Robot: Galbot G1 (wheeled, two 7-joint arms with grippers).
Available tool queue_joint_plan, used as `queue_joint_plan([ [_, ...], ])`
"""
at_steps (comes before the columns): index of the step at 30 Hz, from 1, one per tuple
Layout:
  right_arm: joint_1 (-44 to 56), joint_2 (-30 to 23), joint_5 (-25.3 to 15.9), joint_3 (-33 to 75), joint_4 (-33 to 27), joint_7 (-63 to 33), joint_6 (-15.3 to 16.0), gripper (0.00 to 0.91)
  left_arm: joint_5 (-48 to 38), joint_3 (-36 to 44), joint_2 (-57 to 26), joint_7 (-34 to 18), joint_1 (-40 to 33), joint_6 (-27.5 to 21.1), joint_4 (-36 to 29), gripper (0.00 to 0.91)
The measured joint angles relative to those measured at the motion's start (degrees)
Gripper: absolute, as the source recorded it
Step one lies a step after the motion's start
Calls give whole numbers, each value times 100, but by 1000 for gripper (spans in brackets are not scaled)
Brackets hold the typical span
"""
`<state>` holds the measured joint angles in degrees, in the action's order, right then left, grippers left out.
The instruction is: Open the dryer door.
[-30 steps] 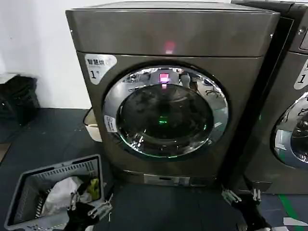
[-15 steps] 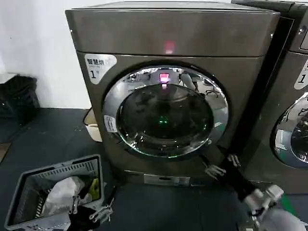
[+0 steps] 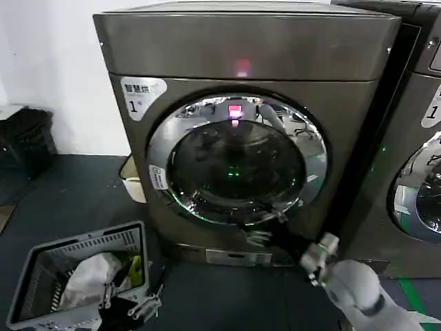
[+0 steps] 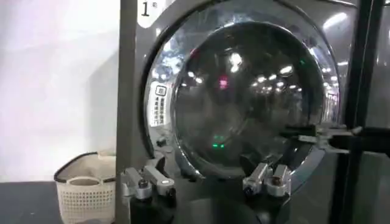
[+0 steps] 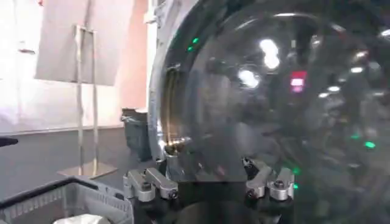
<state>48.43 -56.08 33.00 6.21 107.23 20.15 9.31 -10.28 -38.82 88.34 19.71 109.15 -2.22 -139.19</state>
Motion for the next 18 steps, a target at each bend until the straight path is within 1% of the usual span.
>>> queue_joint_plan([
  [8,-921,-339,252,-812,-616,90,-115,907,2,16,66,87,59,-2,-4,907],
  [10,-1152,-458,248,-985,-755,116,-152,907,0,26,84,91,79,-2,-15,907],
  [13,-1445,-604,187,-1193,-943,180,-49,907,-2,48,106,98,105,-7,-42,907],
  [18,-1865,-852,123,-1445,-1262,190,-26,907,-5,59,163,108,150,-8,-49,907],
])
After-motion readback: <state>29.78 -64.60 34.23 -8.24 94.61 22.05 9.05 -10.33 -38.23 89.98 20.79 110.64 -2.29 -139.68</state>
